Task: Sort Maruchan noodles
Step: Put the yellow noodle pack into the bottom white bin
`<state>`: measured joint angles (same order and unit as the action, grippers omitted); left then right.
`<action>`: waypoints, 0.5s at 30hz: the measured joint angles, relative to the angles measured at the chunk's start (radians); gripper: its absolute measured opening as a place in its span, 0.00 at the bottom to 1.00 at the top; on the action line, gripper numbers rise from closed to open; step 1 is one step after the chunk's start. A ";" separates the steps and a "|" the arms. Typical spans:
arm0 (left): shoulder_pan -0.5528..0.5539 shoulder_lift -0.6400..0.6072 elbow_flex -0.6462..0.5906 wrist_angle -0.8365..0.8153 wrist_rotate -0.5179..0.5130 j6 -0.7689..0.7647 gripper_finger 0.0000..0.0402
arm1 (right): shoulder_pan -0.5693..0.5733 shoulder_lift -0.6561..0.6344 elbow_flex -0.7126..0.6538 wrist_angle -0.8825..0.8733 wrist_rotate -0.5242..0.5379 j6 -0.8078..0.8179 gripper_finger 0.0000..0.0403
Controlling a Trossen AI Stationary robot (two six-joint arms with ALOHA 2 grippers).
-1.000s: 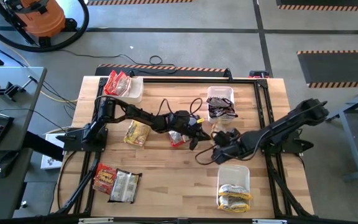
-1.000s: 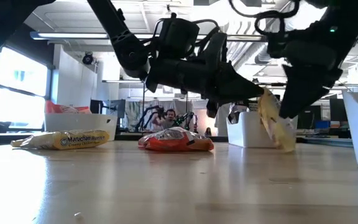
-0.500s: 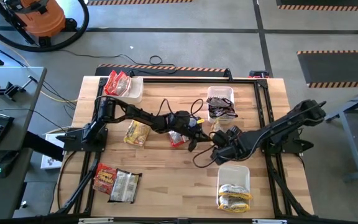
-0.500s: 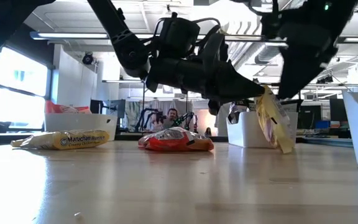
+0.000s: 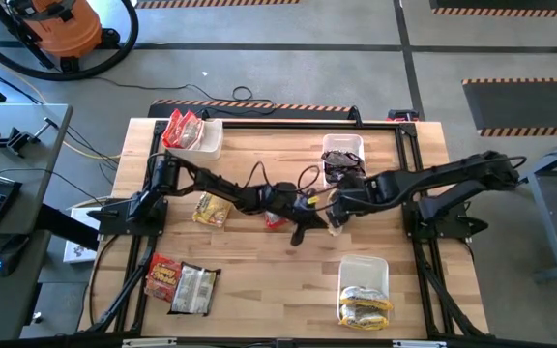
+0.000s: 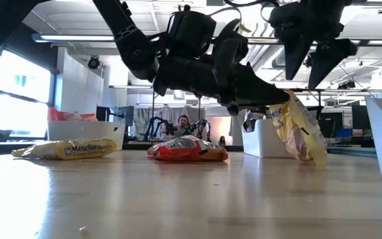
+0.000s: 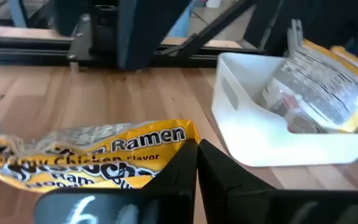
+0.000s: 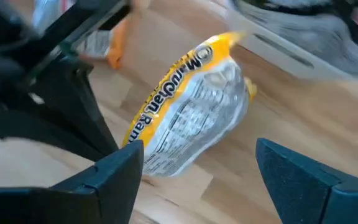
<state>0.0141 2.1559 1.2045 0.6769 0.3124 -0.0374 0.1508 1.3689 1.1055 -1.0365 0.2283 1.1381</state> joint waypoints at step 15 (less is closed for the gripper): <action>-0.059 0.000 0.000 -0.135 -0.046 0.290 0.00 | -0.084 -0.001 -0.008 0.165 -0.266 -1.103 0.72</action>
<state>-0.0448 2.1559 1.2041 0.5419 0.2665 0.2531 0.0672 1.3682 1.0973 -0.8711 -0.0382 0.0349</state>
